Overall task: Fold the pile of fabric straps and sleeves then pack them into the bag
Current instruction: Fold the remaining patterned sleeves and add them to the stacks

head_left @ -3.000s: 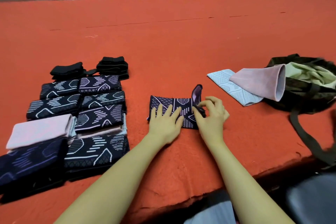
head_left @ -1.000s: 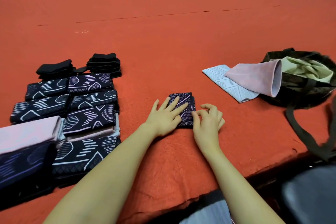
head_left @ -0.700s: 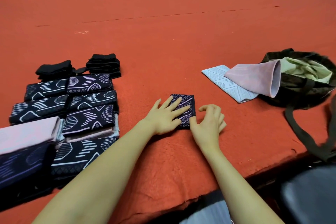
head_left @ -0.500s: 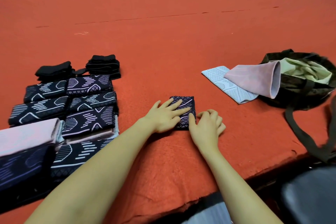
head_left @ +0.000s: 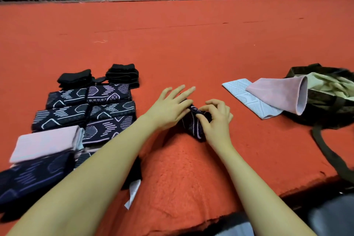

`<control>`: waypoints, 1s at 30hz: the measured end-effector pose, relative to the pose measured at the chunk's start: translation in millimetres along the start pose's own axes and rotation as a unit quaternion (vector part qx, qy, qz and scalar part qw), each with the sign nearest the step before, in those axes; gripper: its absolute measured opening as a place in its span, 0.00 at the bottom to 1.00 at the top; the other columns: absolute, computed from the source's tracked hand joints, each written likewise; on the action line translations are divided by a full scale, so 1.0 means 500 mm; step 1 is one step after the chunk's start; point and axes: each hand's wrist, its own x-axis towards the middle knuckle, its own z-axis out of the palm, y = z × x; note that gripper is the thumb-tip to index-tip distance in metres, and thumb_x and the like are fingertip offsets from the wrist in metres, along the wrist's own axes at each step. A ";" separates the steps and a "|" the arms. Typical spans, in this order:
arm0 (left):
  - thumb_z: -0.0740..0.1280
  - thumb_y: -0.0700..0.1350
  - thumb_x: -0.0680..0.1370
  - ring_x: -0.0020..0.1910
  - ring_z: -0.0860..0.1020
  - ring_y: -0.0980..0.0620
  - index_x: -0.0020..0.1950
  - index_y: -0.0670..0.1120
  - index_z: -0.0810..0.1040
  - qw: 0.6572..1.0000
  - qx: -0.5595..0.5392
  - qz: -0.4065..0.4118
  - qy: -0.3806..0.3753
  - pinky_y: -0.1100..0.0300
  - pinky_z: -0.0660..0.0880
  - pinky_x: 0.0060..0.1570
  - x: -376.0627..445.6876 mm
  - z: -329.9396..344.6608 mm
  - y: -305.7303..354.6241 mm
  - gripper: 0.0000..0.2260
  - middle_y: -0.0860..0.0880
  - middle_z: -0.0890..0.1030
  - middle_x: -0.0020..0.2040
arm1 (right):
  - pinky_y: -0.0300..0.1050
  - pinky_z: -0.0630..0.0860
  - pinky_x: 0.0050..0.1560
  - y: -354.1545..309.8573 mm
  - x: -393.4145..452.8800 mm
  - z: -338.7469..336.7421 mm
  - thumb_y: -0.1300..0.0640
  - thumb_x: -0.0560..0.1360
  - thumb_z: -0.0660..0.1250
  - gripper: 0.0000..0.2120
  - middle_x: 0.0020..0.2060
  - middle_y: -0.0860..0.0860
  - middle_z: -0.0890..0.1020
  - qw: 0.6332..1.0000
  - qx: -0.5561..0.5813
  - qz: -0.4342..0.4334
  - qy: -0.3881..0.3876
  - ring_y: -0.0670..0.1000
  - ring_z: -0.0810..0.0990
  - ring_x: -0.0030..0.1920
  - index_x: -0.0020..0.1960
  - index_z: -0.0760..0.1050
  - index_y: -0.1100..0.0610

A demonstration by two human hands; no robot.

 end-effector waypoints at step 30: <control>0.49 0.58 0.82 0.77 0.53 0.46 0.78 0.45 0.50 0.933 -0.029 -0.239 -0.268 0.49 0.52 0.73 -0.013 0.066 -0.074 0.29 0.44 0.52 0.78 | 0.49 0.41 0.71 0.048 0.092 0.153 0.52 0.78 0.57 0.27 0.76 0.41 0.56 0.911 -0.182 -0.043 -0.369 0.43 0.52 0.76 0.76 0.58 0.44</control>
